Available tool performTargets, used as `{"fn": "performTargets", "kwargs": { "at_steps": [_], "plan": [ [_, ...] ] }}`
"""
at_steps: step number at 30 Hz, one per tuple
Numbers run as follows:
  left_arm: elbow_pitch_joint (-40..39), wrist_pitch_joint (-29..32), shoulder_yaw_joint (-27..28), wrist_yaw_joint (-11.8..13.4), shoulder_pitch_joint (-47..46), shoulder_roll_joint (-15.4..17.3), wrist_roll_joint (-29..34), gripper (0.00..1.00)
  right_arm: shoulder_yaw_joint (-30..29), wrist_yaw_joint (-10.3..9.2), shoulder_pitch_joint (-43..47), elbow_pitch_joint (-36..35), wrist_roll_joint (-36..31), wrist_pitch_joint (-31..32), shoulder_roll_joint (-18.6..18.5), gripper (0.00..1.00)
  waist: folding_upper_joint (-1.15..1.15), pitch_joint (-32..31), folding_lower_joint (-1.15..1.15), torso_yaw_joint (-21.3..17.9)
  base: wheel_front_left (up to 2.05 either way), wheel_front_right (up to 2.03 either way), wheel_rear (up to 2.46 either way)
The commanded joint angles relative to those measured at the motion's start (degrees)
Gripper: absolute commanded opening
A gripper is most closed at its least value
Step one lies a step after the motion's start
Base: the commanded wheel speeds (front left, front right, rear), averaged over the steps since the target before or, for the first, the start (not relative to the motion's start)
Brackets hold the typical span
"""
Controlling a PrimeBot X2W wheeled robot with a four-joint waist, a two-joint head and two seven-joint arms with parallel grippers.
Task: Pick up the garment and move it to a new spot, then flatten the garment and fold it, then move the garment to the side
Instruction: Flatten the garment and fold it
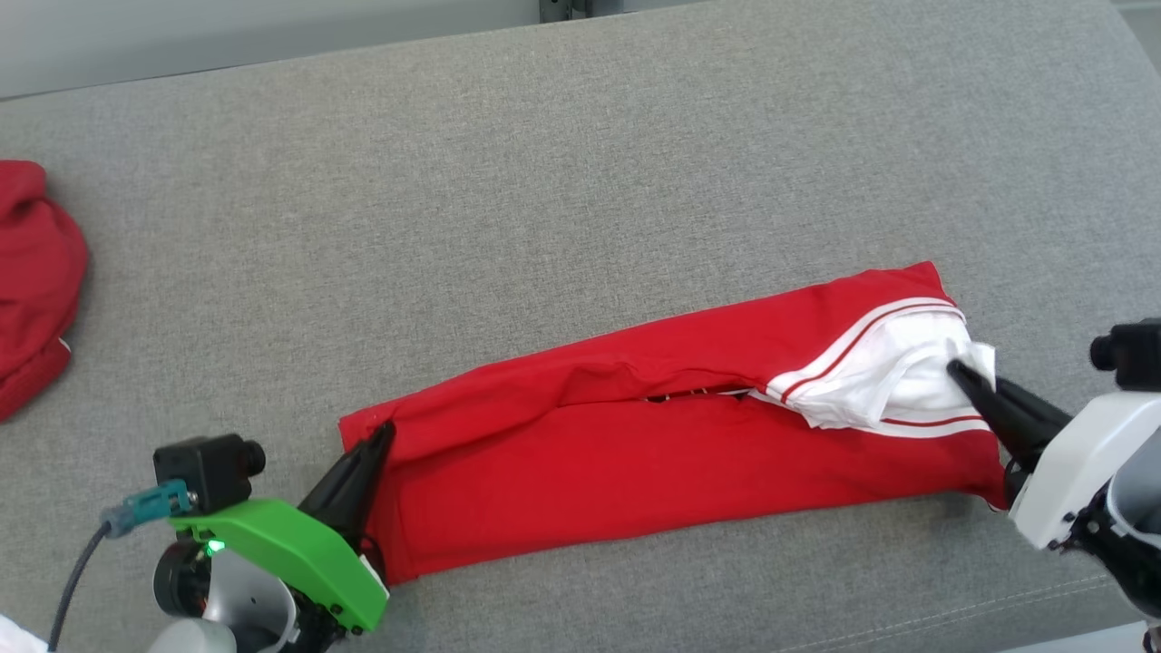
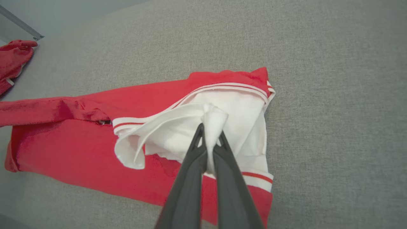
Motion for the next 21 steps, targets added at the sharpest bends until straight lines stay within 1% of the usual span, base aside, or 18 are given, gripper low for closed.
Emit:
{"fn": "performTargets", "kwargs": {
  "at_steps": [1,2,3,4,5,8,10,12,14,16,17,18,19,20,21],
  "plan": [
    [0.56,-0.67,0.07,0.41,1.53,-0.41,0.15,0.12,1.03,0.00,1.19,1.11,-0.96,0.33,0.49,1.00,0.00,-0.25,0.00,0.01,0.00,0.00,0.00],
    [0.94,-1.15,-0.16,0.39,2.12,-0.32,0.66,0.34,1.99,0.00,1.69,1.53,-1.50,0.72,0.32,1.00,0.00,-0.44,0.00,0.11,0.00,0.00,0.00],
    [1.40,-1.76,-0.51,0.22,2.75,-0.11,1.32,0.91,2.25,0.00,1.92,2.04,-1.79,0.87,0.20,1.00,0.00,-0.62,0.00,0.21,0.00,0.00,0.00],
    [2.21,-2.10,-0.88,0.17,3.61,-0.01,1.72,1.00,2.04,-0.03,2.03,2.55,-1.78,0.76,0.27,1.00,0.00,-0.82,0.00,0.30,0.00,0.00,0.00],
    [3.12,-2.76,-1.01,0.47,4.25,0.22,2.56,1.00,1.84,-0.02,2.49,2.89,-1.79,0.67,0.22,1.00,0.00,-1.10,0.00,0.41,0.00,0.00,0.00],
    [5.48,-6.16,-1.49,-0.06,5.51,0.18,4.54,1.00,0.98,-0.02,4.44,3.08,-1.29,1.80,-0.88,1.00,0.00,-2.21,0.00,0.83,0.00,0.00,0.00],
    [6.88,-8.37,-1.93,0.10,7.63,0.29,6.12,1.00,-1.02,-0.02,4.70,2.29,-1.49,1.94,-1.80,1.00,0.00,-2.81,0.00,0.76,0.00,0.00,0.00],
    [7.53,-13.04,0.35,1.68,8.53,-0.76,6.47,1.00,-3.79,0.02,4.72,1.57,-1.38,1.93,-1.57,1.00,0.00,-3.11,0.00,0.88,0.00,0.00,0.00],
    [8.11,-18.07,1.68,2.63,9.85,-1.20,8.11,1.00,-6.78,-0.02,4.27,1.51,-1.62,2.50,-0.88,1.00,0.00,-3.25,0.00,1.03,0.00,0.00,0.00],
    [9.01,-22.34,3.01,3.50,11.00,-2.59,8.60,1.00,-8.77,0.00,3.54,1.93,-2.59,3.44,-0.09,1.00,0.00,-3.05,0.00,1.50,0.00,0.00,0.00],
    [9.40,-24.21,3.68,4.08,11.02,-2.48,10.08,1.00,-9.57,0.00,3.15,2.70,-3.24,4.19,0.55,1.00,0.00,-2.89,0.00,1.79,0.00,0.00,0.00],
    [9.53,-25.59,4.13,4.61,10.69,-2.73,11.39,1.00,-9.97,0.01,2.71,3.57,-3.80,5.03,1.33,1.00,0.00,-2.73,0.00,2.13,0.00,0.00,0.00],
    [9.67,-26.42,4.59,5.06,10.51,-3.86,11.82,1.00,-10.27,0.00,2.13,4.67,-4.60,5.88,1.92,1.00,0.00,-2.57,0.00,2.54,0.00,0.00,0.00],
    [10.11,-26.93,5.03,5.16,10.41,-4.85,12.59,1.00,-10.24,0.01,1.37,5.71,-5.28,6.62,2.46,1.00,0.00,-2.45,0.00,2.95,0.00,0.00,0.00],
    [10.35,-27.30,5.50,5.28,10.00,-5.04,14.41,1.00,-10.42,0.00,0.40,7.04,-5.91,7.12,3.29,1.00,0.00,-2.35,0.00,3.25,0.00,0.00,0.00]
  ]
}}
